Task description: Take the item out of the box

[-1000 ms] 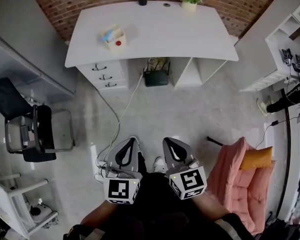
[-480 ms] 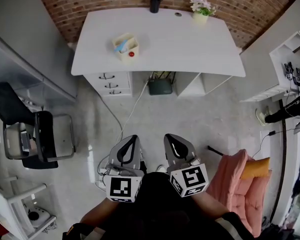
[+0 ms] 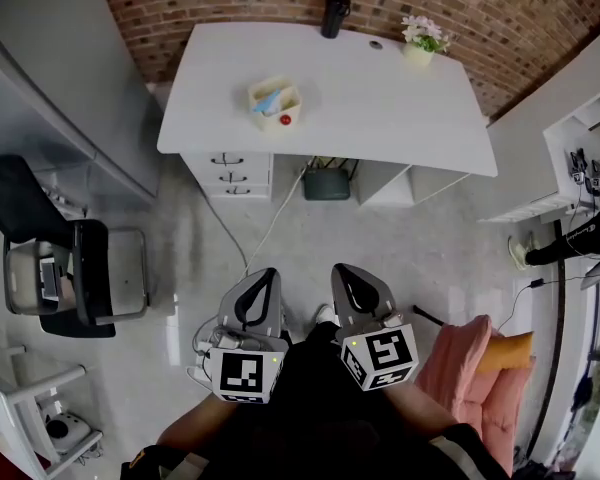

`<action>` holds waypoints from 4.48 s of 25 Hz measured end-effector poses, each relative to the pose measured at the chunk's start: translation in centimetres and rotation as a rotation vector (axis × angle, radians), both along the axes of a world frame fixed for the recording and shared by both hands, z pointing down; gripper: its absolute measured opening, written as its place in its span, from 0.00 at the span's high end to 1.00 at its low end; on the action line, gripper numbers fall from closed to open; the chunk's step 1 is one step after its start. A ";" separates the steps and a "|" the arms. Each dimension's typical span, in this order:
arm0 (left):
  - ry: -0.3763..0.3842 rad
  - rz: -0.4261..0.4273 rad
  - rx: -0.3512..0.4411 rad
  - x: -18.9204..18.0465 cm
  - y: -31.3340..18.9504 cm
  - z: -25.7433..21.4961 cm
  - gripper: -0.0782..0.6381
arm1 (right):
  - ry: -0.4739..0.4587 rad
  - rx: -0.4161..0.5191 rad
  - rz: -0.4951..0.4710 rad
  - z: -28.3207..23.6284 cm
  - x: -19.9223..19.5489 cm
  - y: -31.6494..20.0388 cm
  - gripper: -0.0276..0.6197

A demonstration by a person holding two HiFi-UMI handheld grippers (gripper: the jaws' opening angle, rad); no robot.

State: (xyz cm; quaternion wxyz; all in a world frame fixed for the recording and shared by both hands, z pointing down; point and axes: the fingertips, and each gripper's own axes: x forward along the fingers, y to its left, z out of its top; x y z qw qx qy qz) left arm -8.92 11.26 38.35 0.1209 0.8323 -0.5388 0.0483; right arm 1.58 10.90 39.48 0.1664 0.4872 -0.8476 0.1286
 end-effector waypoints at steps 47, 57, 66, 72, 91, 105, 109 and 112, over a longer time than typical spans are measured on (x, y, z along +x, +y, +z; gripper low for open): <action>-0.126 -0.338 -0.052 4.2 -17.6 0.1 0.88 | 0.008 -0.058 -0.417 3.1 1.6 -20.0 0.95; -0.119 -0.318 -0.077 2.9 -20.8 1.7 0.88 | 0.025 -0.074 -0.419 4.2 0.1 -22.7 0.95; -0.086 -0.293 -0.109 -0.3 -24.9 3.4 0.88 | 0.090 -0.096 -0.410 5.7 -3.4 -26.2 0.95; -0.073 -0.277 -0.124 -2.8 -27.8 4.6 0.88 | 0.123 -0.110 -0.407 6.7 -5.9 -28.7 0.91; -0.101 -0.274 -0.206 -8.7 -33.0 8.7 0.88 | 0.275 -0.136 -0.400 11.1 -11.3 -35.4 0.73; -0.095 -0.257 -0.277 -11.1 -35.0 12.1 0.88 | 0.404 -0.191 -0.408 15.5 -12.8 -36.9 0.73; -0.090 -0.250 -0.289 -11.0 -35.5 12.8 0.88 | 0.424 -0.187 -0.406 16.1 -12.7 -37.3 0.73; -0.088 -0.247 -0.294 -11.0 -35.9 13.0 0.88 | 0.435 -0.176 -0.404 16.2 -12.8 -37.6 0.74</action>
